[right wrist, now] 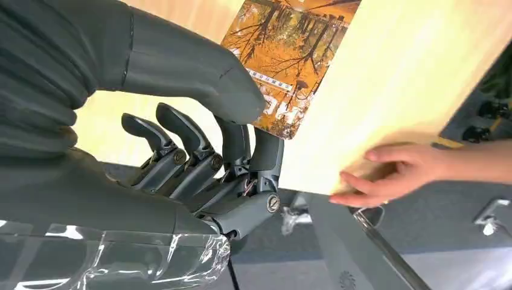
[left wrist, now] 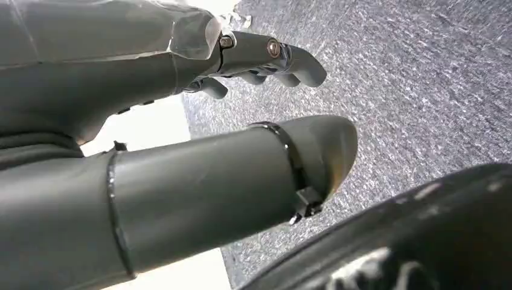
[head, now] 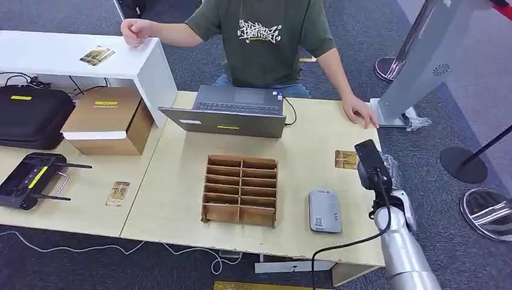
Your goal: Pass the card to the sensor for recognition and then transmit it.
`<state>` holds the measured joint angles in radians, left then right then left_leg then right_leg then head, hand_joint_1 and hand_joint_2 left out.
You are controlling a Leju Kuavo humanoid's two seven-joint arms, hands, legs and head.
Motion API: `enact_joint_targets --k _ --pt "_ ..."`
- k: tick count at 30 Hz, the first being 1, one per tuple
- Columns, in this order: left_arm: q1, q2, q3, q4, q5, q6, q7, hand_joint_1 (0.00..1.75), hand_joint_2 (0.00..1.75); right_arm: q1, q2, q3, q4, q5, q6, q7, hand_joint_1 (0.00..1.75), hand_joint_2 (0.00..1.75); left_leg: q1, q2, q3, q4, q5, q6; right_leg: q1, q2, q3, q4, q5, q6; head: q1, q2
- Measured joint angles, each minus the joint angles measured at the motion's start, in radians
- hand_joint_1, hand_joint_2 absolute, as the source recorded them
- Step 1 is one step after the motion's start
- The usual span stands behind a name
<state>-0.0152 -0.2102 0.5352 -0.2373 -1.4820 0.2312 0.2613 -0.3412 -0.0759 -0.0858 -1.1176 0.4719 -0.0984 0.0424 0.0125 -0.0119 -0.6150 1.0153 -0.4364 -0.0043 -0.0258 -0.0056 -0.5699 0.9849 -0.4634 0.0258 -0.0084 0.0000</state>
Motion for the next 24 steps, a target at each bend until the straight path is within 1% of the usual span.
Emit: enact_joint_targets --k 13,24 --pt "0.010 -0.006 0.032 0.000 -0.007 -0.004 0.006 0.00 0.00 0.190 0.048 -0.021 -0.162 0.020 0.026 0.040 1.75 1.75 0.000 0.000 0.000 0.000 -0.001 0.001 0.000 0.000 0.000 0.000 -0.001 0.000 0.000 0.000" --pt "0.012 -0.013 0.060 0.000 -0.018 -0.003 0.006 0.00 0.00 0.245 0.079 -0.044 -0.205 0.019 0.039 0.062 1.75 1.75 0.000 0.000 0.000 0.000 -0.001 0.001 0.000 0.000 0.000 0.000 -0.001 0.000 0.000 0.000"
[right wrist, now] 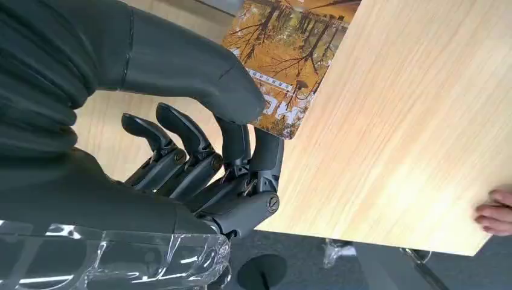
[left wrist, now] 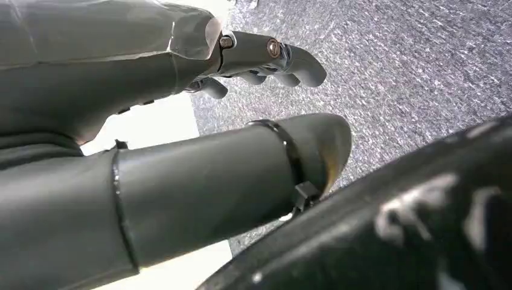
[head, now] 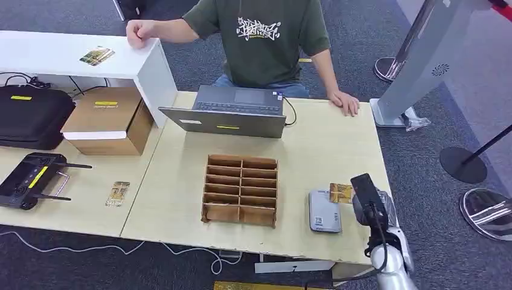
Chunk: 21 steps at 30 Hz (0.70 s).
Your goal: Pass the card to the sensor for recognition and then transmit it.
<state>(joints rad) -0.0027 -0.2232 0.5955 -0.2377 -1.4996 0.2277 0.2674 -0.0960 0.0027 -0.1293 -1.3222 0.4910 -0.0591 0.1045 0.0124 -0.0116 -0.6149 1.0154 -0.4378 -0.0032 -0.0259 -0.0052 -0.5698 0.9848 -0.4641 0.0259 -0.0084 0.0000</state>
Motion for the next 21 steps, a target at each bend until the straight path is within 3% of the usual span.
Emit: enact_joint_targets --k 21 --pt "0.001 -0.006 0.019 0.000 -0.018 0.002 -0.001 0.00 0.00 0.032 0.016 -0.020 -0.019 0.015 0.034 0.031 1.75 1.75 0.000 0.000 0.000 0.000 0.000 0.000 0.000 0.000 0.000 0.000 0.000 0.000 0.000 0.000"
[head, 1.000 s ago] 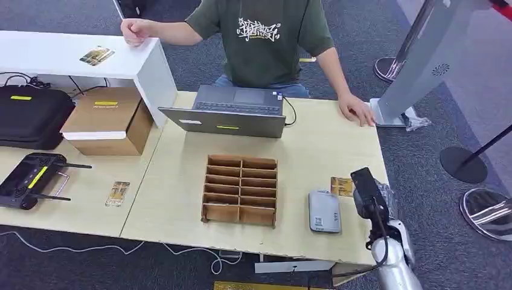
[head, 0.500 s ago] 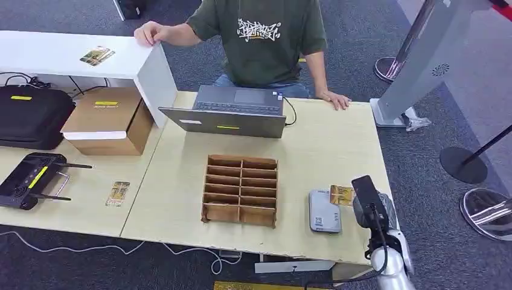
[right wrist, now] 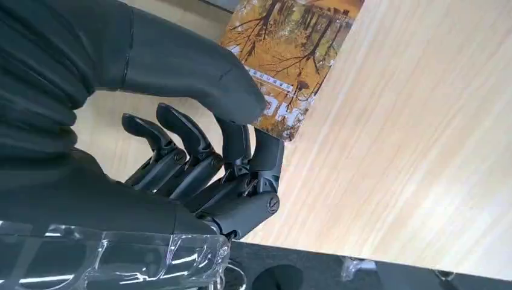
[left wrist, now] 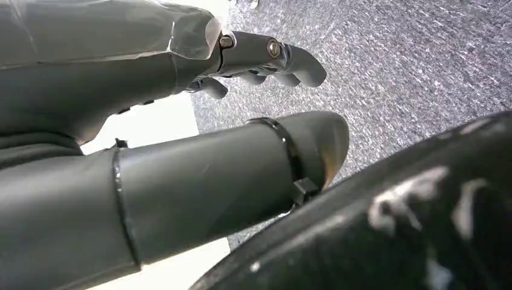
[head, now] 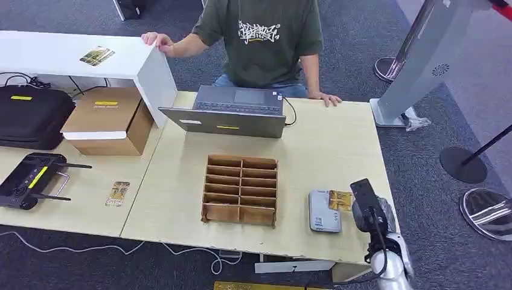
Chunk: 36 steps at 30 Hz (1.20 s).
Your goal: Pass the card to the sensor for recognition and then transmit it.
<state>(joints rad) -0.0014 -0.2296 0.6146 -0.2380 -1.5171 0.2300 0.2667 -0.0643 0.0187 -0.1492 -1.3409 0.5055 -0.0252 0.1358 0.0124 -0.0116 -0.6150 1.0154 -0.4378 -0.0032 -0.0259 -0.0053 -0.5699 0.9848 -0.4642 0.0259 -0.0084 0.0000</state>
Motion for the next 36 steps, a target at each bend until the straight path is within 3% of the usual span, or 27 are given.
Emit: enact_joint_targets --k 23,36 --pt "0.000 -0.003 0.046 0.000 -0.016 0.003 -0.010 0.00 0.00 0.030 0.024 0.000 -0.008 0.010 0.021 0.017 1.75 1.75 0.000 0.000 0.000 0.000 0.000 0.000 0.000 0.000 0.000 0.000 0.000 0.000 0.000 0.000" --pt "0.005 -0.011 0.068 -0.005 -0.031 0.013 -0.030 0.00 0.00 0.029 0.056 0.012 -0.154 0.036 -0.086 -0.112 1.75 1.75 0.000 0.000 0.000 0.000 0.000 0.000 0.000 0.000 0.000 0.000 0.000 0.000 0.000 0.000"
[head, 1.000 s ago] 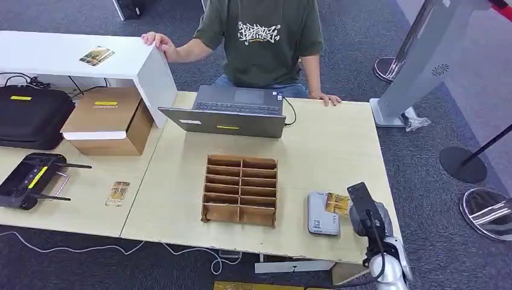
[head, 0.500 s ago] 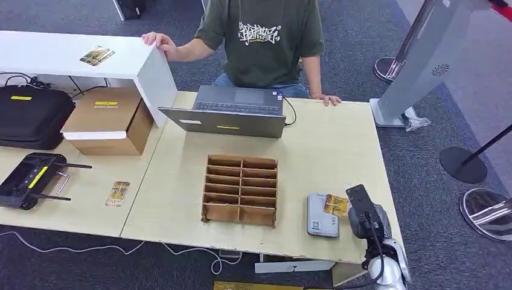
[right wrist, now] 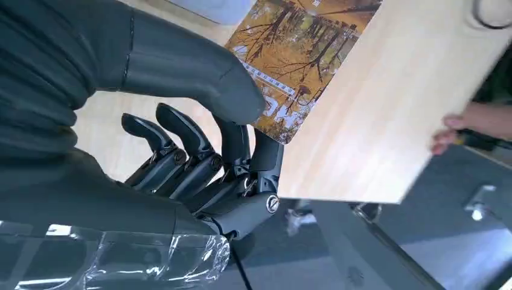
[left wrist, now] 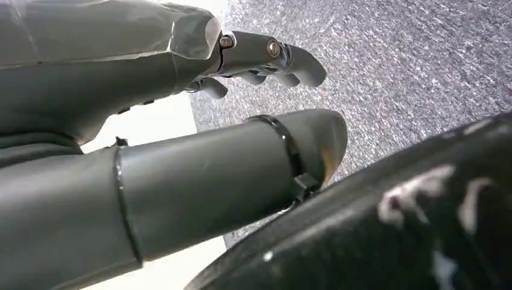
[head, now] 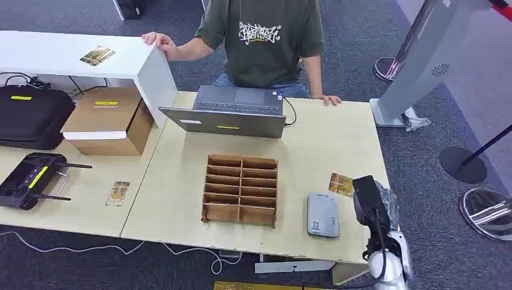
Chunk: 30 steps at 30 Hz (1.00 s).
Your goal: Pass the card to the sensor for recognition and then transmit it.
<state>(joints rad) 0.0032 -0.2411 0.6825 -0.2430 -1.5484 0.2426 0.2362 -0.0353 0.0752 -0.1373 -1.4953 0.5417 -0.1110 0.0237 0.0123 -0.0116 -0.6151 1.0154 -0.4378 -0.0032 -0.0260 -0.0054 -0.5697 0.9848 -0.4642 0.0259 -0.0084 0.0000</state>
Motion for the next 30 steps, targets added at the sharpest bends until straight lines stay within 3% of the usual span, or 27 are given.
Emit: enact_joint_targets --k 12,22,30 --pt "-0.001 0.000 0.000 -0.003 -0.001 -0.012 -0.002 0.00 0.00 -0.004 0.005 0.037 -0.136 0.057 -0.067 -0.044 1.75 1.75 0.000 0.000 0.000 0.000 0.000 0.000 0.000 0.000 0.000 0.000 0.000 0.000 0.000 0.000" --pt "-0.009 0.008 -0.074 -0.003 -0.001 -0.011 0.006 0.00 0.00 -0.144 -0.008 0.114 -0.099 0.377 -0.184 -0.022 1.75 1.75 0.000 0.001 0.000 0.000 0.001 0.000 0.000 0.001 0.000 0.000 0.001 0.000 0.000 0.000" --pt "-0.020 0.020 -0.163 -0.003 -0.001 -0.009 0.011 0.00 0.00 -0.378 -0.037 0.227 0.089 0.638 -0.217 0.041 1.75 1.75 0.000 0.001 0.001 0.000 0.002 0.000 0.000 0.002 0.000 0.000 0.002 0.000 0.000 0.000"
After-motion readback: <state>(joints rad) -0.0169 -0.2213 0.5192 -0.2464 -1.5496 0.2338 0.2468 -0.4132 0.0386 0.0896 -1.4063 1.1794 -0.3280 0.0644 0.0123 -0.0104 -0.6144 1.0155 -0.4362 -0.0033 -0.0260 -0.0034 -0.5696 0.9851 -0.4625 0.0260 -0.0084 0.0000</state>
